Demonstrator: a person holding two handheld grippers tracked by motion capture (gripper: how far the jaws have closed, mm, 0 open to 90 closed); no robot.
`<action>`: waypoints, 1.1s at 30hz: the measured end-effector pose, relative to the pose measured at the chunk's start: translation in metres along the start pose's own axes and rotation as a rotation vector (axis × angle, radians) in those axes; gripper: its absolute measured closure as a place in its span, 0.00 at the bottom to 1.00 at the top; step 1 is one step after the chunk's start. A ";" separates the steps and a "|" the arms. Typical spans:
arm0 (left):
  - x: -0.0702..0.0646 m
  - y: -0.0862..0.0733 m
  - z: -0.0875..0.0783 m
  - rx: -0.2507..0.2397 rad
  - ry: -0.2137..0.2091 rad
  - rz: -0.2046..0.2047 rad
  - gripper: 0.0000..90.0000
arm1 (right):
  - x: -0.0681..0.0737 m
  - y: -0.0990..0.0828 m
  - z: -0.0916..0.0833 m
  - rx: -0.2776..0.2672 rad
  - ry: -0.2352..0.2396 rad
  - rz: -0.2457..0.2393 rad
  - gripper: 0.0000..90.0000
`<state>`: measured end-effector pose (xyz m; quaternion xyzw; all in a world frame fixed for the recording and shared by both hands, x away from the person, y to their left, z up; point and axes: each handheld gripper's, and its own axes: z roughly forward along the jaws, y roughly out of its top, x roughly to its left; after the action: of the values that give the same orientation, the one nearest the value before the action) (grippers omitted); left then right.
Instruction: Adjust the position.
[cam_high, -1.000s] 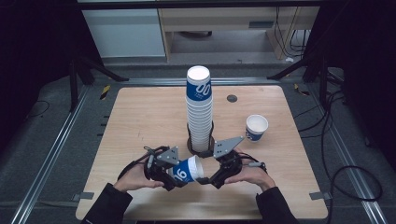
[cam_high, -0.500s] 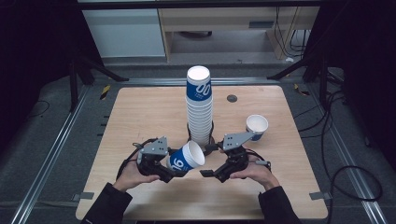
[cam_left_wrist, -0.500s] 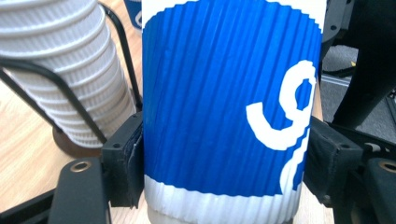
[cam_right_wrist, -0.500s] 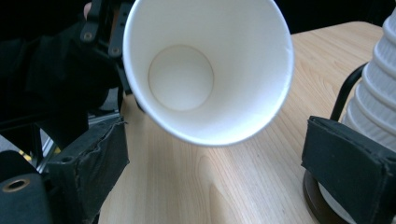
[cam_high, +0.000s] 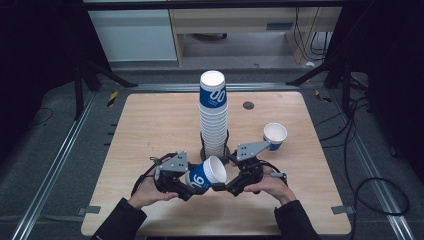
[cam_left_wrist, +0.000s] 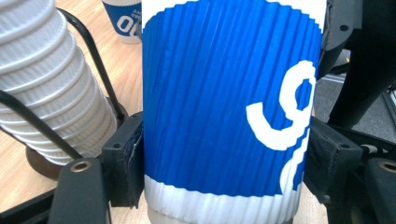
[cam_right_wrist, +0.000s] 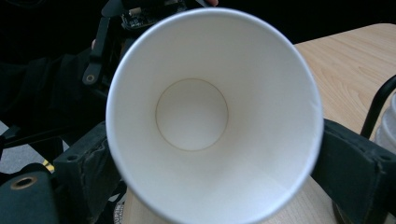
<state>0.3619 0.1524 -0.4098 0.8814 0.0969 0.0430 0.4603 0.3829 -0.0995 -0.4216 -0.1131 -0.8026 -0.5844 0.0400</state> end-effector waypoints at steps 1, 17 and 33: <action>0.000 0.000 0.001 0.006 -0.002 0.005 0.29 | 0.000 0.000 0.001 -0.001 0.002 0.004 0.11; 0.000 0.000 0.002 0.016 -0.006 -0.009 0.29 | -0.002 -0.001 0.003 0.001 0.019 0.035 0.18; 0.006 -0.003 -0.004 0.036 0.005 -0.032 0.19 | -0.002 0.001 -0.006 -0.004 -0.007 0.010 0.19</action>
<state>0.3667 0.1590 -0.4101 0.8878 0.1129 0.0359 0.4447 0.3851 -0.1055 -0.4193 -0.1191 -0.8010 -0.5854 0.0398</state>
